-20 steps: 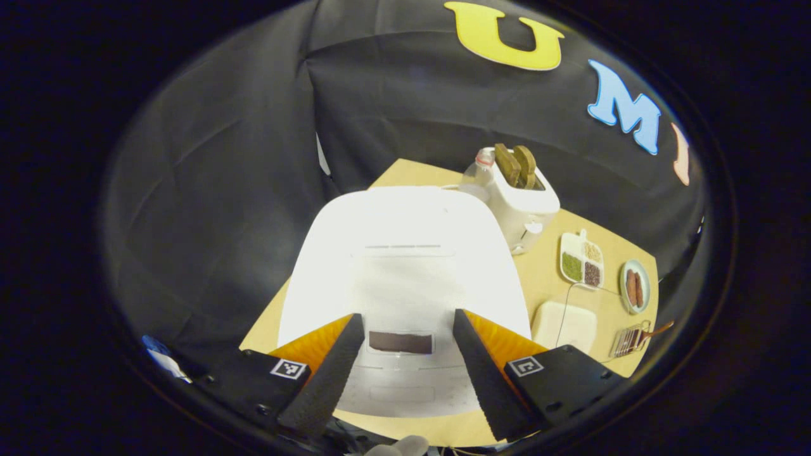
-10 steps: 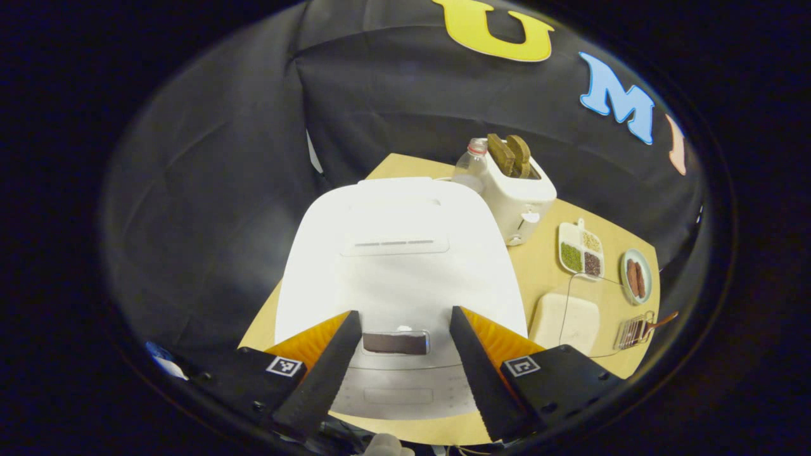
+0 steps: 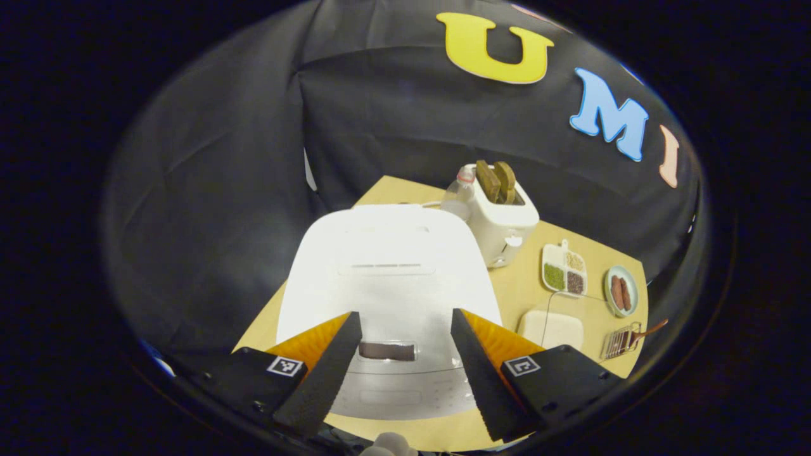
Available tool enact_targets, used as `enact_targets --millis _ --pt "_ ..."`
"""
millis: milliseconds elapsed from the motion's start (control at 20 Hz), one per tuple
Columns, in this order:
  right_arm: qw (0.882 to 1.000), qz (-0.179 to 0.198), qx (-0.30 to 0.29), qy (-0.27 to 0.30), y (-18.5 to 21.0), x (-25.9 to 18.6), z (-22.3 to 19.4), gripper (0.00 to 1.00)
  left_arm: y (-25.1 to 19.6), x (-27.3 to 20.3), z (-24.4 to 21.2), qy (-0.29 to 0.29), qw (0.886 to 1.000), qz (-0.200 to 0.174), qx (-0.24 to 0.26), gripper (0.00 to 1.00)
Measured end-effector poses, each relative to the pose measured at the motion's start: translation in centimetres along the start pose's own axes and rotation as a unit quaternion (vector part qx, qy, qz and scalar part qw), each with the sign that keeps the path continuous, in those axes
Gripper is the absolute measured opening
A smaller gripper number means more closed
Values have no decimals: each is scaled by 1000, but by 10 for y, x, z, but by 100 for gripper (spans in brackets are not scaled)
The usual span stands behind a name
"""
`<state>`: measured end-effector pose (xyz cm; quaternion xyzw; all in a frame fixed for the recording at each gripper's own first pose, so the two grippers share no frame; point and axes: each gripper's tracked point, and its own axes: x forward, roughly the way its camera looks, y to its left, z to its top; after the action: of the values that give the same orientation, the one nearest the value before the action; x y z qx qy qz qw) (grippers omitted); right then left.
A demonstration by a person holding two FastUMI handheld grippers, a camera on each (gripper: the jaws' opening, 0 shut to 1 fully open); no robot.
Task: Close the left gripper, press the button to open the rice cooker; take a wooden spoon from the chopstick holder with the right hand, scoop a spoonful of rice and pour it into the rice cooker, then put the wooden spoon back into the chopstick holder.
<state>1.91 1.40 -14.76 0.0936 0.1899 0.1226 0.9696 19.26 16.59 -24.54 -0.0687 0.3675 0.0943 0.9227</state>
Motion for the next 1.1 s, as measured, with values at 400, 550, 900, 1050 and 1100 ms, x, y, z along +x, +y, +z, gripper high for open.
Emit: enact_targets --millis 400,550,900,1050,1100 --pt "997 -33 -19 -71 -5 -1 49 98 -63 -194 103 -310 947 -36 80 98" --pt "992 -48 -27 -117 -7 -8 77 98 -90 -257 94 -357 928 -69 86 98" --pt "973 -80 -73 -206 4 -28 129 98 -123 -345 57 -389 912 -95 85 99" --pt "972 -73 -69 -212 12 -32 135 98 -131 -341 48 -394 908 -109 88 100" --pt "972 -72 -68 -212 13 -31 135 98 -135 -341 46 -393 908 -114 86 100"
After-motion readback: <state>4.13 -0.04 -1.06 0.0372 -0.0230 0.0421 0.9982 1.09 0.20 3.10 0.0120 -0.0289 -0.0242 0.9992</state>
